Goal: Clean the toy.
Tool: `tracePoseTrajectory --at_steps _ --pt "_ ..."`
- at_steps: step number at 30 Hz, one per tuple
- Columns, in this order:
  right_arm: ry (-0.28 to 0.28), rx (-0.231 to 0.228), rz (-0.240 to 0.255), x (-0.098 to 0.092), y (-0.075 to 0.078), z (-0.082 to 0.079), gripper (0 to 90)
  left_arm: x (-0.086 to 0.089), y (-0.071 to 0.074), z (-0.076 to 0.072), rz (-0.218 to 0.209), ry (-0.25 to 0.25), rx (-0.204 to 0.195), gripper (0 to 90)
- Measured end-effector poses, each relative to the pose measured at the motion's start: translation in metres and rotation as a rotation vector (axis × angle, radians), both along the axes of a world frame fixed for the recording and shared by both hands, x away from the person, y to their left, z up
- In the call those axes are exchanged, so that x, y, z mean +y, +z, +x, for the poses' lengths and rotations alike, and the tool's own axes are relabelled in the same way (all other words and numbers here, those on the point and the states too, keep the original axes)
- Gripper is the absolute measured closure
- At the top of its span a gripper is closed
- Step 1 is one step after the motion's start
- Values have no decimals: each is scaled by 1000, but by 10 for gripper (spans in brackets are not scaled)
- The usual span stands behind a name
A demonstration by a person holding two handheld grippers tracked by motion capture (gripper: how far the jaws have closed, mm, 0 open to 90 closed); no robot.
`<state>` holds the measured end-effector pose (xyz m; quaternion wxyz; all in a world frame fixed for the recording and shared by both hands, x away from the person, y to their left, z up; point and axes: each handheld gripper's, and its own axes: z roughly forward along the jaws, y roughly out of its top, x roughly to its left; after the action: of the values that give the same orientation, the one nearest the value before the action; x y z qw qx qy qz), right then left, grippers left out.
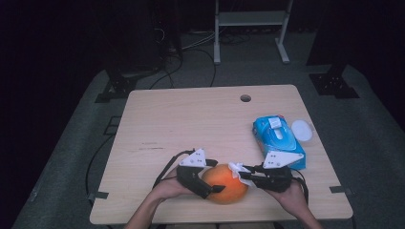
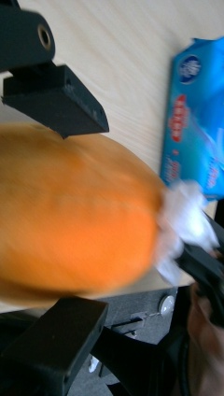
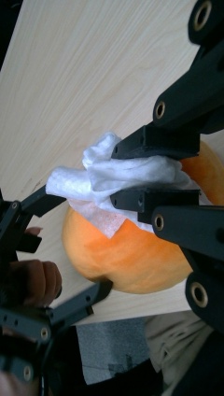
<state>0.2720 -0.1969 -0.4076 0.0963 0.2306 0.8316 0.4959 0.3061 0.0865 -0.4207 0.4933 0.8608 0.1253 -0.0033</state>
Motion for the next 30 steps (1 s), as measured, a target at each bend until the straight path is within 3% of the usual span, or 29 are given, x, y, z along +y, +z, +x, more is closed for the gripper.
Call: tracePoseTrajectory --at_steps 2,4,8,10,12,14,17,23,25,30 --pt "6 8 6 -3 -1 0 761 0 -5 3 -11 1 37 101" --pt "5 4 2 -2 0 1 760 0 -6 2 -11 -9 30 143" --pt "-20 -11 3 -1 4 2 760 1 -2 -3 -11 16 -63 362" --pt "-38 -42 8 1 10 1 760 0 4 -5 -30 30 -118 388" --pt "-37 -61 26 3 15 0 760 -4 7 -8 -11 36 -184 387" --pt "-32 -68 24 8 16 0 760 -5 5 -9 -9 16 -194 379" --pt "-33 -56 11 10 11 2 761 1 0 -7 -6 0 -170 365" --pt "-92 0 16 -8 -1 12 761 11 -9 -1 -28 -9 -89 338" --pt "-106 1 17 -10 -1 11 761 10 -10 -1 -26 -16 -85 327" --pt "-75 -23 31 -1 5 6 760 10 -11 -3 -26 -24 -82 311"
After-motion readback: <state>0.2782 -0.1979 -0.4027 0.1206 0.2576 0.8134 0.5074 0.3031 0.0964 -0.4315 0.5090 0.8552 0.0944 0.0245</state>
